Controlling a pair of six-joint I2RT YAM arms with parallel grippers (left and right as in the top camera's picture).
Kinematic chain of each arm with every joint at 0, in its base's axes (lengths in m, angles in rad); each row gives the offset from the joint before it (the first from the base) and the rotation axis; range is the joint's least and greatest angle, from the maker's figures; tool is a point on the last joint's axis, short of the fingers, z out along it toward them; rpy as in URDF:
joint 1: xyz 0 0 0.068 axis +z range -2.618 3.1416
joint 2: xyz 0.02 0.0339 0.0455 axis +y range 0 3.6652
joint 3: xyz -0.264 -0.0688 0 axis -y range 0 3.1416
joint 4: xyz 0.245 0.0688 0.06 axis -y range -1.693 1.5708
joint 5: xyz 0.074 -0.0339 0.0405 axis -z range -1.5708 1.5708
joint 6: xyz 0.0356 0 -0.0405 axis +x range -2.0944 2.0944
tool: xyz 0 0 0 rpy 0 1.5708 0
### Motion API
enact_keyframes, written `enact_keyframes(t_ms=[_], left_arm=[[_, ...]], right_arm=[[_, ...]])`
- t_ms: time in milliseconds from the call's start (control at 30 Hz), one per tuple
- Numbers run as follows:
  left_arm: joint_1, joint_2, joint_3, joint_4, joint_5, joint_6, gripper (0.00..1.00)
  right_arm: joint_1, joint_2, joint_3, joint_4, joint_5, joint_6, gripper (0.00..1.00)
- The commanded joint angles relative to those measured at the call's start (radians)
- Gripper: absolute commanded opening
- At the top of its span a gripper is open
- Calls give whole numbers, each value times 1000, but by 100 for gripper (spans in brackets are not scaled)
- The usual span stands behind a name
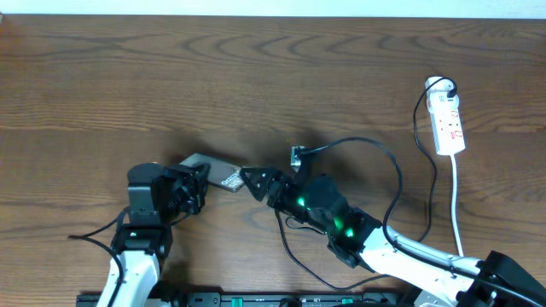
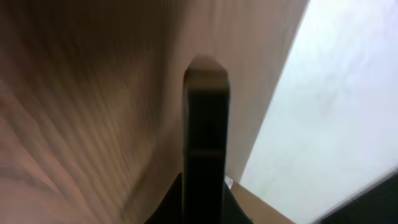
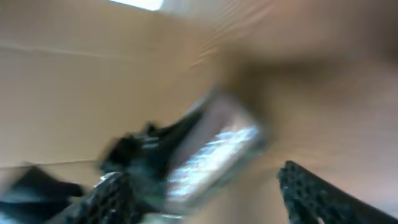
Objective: Plug charger to phone and switch on socket
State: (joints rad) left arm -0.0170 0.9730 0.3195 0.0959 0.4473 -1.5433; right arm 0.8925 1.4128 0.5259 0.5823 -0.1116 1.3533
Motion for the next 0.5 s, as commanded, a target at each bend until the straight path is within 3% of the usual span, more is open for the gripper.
enact_keyframes(t_ms=[0,133,200,367,467], left_arm=[[101,89,12,42,161,52,8],[167,193,14,182,332,54,7],[195,276,23,276,449,54,7],[222,343,25,307,496,54,7],[230,347,25,307,495,53,7]], right_arm=[[-3,-1,1,-108,209,-526,84],[-23,-1,23,-206,202,-569,89],[-20,-1,109,-435,180,-619,99],[-19,-1,282,-867,180,-697,99],[-6,-1,326,-967,182,-752,99]])
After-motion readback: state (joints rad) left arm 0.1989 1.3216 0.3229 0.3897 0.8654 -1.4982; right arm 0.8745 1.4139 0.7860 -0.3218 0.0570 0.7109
